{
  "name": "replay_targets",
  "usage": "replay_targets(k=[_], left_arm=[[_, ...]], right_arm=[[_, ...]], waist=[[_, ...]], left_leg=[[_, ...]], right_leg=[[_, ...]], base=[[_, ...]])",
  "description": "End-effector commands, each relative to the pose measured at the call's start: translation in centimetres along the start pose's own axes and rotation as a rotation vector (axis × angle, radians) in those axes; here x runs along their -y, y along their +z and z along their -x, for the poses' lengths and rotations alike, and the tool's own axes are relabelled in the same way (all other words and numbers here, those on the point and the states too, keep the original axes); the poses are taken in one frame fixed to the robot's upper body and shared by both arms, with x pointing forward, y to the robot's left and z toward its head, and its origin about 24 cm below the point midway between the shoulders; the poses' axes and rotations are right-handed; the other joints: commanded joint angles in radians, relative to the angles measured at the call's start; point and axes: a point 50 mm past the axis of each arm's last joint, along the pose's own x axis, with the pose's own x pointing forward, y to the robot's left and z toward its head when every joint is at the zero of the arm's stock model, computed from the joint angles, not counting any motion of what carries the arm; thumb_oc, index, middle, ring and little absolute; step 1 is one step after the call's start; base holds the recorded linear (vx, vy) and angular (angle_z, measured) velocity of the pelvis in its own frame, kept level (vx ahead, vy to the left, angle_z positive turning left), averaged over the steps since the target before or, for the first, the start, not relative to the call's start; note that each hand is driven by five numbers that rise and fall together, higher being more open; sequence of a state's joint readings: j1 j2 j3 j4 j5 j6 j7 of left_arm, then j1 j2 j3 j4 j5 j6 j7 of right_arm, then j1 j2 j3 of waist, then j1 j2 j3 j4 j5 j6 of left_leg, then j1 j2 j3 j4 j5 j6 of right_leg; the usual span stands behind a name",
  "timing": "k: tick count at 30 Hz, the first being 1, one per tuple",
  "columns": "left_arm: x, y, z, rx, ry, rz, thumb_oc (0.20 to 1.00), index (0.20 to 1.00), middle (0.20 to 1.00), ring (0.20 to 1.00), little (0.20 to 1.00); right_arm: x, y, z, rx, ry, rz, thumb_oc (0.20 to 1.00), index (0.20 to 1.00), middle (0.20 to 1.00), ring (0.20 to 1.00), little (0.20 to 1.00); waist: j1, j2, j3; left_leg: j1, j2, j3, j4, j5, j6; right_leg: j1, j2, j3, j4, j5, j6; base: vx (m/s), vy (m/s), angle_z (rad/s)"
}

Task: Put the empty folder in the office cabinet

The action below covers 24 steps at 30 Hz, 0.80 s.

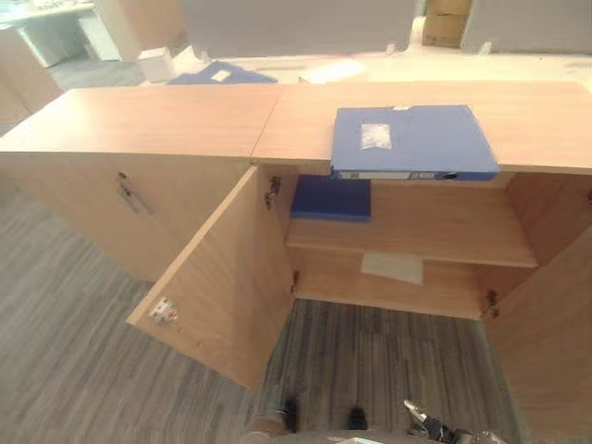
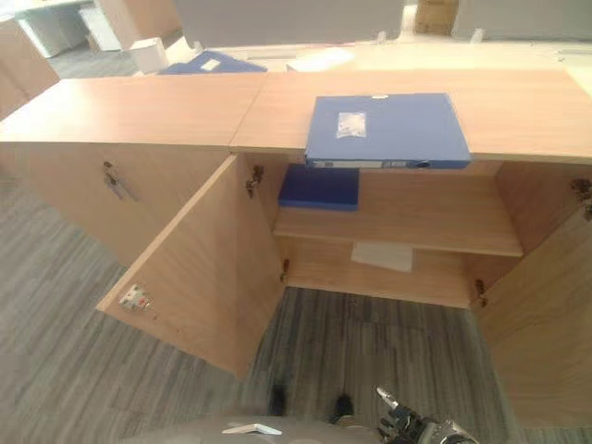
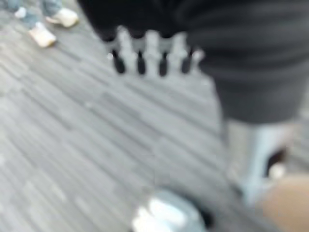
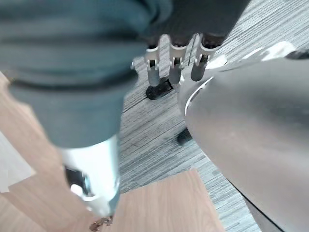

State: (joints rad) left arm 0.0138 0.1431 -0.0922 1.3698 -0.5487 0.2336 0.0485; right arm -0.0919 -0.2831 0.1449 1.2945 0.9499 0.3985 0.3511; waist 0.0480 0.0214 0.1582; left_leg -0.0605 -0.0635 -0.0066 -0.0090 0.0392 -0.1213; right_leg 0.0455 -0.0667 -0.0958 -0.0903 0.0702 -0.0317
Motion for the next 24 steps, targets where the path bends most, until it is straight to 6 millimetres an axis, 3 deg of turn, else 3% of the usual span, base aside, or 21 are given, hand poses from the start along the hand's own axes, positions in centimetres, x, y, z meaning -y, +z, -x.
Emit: replay_targets(k=[1,7,24], left_arm=[[-3.5,-0.8,0.1,-0.033,0.096,0.036,1.0,1.0,1.0,1.0,1.0],[-4.4,-0.3,0.3,-0.017,0.118,0.025,1.0,1.0,1.0,1.0,1.0],[-3.8,0.7,0.5,-0.033,0.123,0.021,1.0,1.0,1.0,1.0,1.0]], right_arm=[[-0.7,-0.2,-0.3,-0.023,0.005,-0.001,1.0,1.0,1.0,1.0,1.0],[-0.4,-1.9,-0.7,-0.055,-0.001,-0.046,1.0,1.0,1.0,1.0,1.0],[0.7,-3.9,-0.6,-0.106,-0.037,-0.087,1.0,1.0,1.0,1.0,1.0]], waist=[[0.007,-0.034,-0.018],[0.004,-0.025,-0.059],[-0.017,-0.033,-0.092]], left_leg=[[-0.033,-0.015,0.027,0.061,-0.032,0.111],[0.062,-0.023,0.001,-0.073,-0.022,0.136],[0.105,-0.038,0.008,-0.078,-0.068,0.169]], right_leg=[[0.071,0.044,-0.015,0.003,-0.06,0.089],[0.058,0.053,-0.058,0.003,-0.069,0.095],[0.036,0.043,-0.054,0.003,-0.053,0.117]], base=[[0.01,0.052,-0.66],[0.04,0.047,-0.23],[0.03,0.035,0.0]])
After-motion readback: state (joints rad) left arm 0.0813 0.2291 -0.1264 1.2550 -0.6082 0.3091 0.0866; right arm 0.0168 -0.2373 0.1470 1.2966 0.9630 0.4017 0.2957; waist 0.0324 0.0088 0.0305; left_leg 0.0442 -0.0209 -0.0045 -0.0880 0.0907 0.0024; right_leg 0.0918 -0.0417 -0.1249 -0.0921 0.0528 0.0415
